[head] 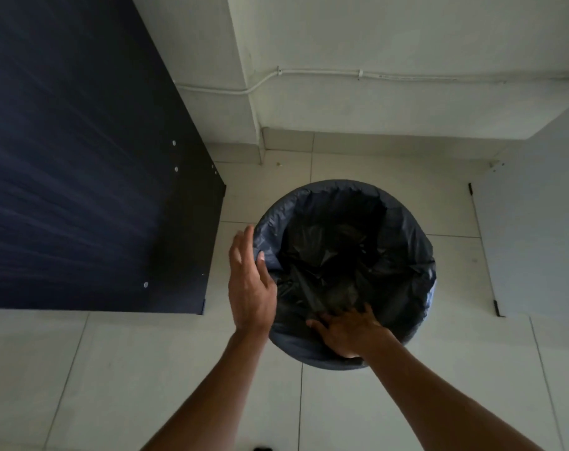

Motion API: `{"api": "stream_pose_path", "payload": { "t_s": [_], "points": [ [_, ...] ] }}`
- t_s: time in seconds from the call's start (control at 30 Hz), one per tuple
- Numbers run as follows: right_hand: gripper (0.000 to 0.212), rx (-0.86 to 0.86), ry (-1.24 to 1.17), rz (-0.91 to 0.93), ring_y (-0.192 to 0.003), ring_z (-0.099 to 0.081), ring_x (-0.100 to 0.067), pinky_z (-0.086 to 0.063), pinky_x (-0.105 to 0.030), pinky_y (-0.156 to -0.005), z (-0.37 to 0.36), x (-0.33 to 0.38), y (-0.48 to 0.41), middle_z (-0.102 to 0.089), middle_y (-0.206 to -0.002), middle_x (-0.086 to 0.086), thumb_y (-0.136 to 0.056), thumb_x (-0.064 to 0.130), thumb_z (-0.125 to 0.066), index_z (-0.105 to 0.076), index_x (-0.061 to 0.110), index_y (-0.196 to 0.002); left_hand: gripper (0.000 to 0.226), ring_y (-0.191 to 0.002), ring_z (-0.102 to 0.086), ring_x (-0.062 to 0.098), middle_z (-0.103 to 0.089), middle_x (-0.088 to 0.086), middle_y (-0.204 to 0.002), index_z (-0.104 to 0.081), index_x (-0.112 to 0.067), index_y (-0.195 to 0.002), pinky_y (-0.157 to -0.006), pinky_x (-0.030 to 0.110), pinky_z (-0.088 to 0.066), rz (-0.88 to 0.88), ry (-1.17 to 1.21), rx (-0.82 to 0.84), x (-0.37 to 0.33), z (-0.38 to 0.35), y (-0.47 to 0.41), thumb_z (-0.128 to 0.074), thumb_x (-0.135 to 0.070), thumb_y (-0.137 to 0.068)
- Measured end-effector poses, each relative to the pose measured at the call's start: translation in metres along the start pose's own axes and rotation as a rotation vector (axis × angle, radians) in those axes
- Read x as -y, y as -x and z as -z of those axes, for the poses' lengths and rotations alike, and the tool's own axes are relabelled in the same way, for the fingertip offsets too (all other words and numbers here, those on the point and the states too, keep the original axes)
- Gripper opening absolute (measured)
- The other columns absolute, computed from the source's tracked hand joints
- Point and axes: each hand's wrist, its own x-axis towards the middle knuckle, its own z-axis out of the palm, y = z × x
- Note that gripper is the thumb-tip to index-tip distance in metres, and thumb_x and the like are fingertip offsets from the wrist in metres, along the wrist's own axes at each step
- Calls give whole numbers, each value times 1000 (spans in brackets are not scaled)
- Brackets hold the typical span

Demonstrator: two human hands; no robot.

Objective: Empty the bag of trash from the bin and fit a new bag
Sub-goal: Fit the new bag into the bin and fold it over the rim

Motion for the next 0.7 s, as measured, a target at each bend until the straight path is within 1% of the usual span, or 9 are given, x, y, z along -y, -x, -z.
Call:
{"api": "stream_pose_path", "payload": {
  "t_s": [0.07, 0.13, 0.17, 0.27, 0.33, 0.43, 0.57, 0.63, 0.7],
  "points": [
    [64, -78, -116, -4, -140, -33, -37, -20, -61, -113, -1, 4, -1, -37, -154, -10, -96, 59, 3, -25, 37, -148, 53, -137, -38, -1, -43, 5, -151, -34, -9, -151, -107, 14, -39, -51, 34, 26, 3, 2, -1, -49, -7, -100],
    [87, -219, -139, 48, -131, -43, -38, -31, -60, -108, 2, 10, -6, -43, -149, -8, -82, 68, 24, -24, 35, -148, 54, -134, -35, -12, -42, -1, -149, -33, -9, -152, -105, 10, -37, -71, 37, 12, 5, 3, 3, -49, -3, -100],
    [87, -238, -149, 46, -131, -44, -38, -32, -58, -108, 4, 14, -6, -43, -149, -7, -82, 69, 22, -23, 36, -149, 55, -133, -38, -9, -43, -1, -148, -32, -10, -152, -103, 10, -39, -73, 36, -5, 7, 2, 6, -48, -3, -101],
    [54, -172, -152, 48, -137, -37, -35, -22, -57, -112, 1, 22, -2, -39, -152, -7, -99, 55, -8, -23, 40, -149, 55, -133, -47, 9, -45, 8, -150, -31, -16, -154, -96, 14, -48, -34, 5, -38, 8, 4, 15, -44, -6, -101],
    [53, -76, -96, 33, -139, -32, -36, -15, -59, -114, -2, 23, 3, -34, -156, -4, -100, 53, -8, -23, 43, -150, 64, -134, -41, 10, -34, 11, -156, -29, -22, -155, -84, 5, -45, -7, -70, -34, 9, 8, 19, -48, -2, -97],
    [58, 14, -54, -15, -141, -31, -34, -10, -57, -115, -3, 24, 5, -38, -154, -4, -99, 58, -6, -28, 42, -150, 73, -131, -50, 21, -20, 10, -162, -26, -29, -155, -71, 7, -45, -41, -161, 0, 10, 16, 17, -53, -1, -94],
    [63, -45, -163, -7, -137, -38, -33, -17, -57, -115, 8, 33, 7, -45, -149, -9, -98, 60, -8, -39, 33, -146, 68, -136, -39, 7, -34, 12, -155, -32, -20, -153, -95, 2, -40, -74, -30, -5, 12, 20, 11, -46, 10, -94],
    [52, -106, -283, 77, -137, -37, -32, -26, -56, -112, 15, 44, 9, -38, -153, -5, -102, 51, -12, -30, 35, -148, 68, -135, -45, 13, -40, 11, -151, -35, -18, -152, -101, 8, -41, -56, 7, -30, 13, 19, 15, -46, 13, -93],
    [47, -133, -405, 125, -132, -43, -33, -35, -52, -108, 16, 56, 13, -42, -150, -7, -105, 43, -16, -31, 29, -149, 66, -128, -54, 20, -45, 12, -145, -36, -17, -152, -97, 22, -51, -40, 13, -46, 12, 18, 20, -47, 10, -93]
  ]
}}
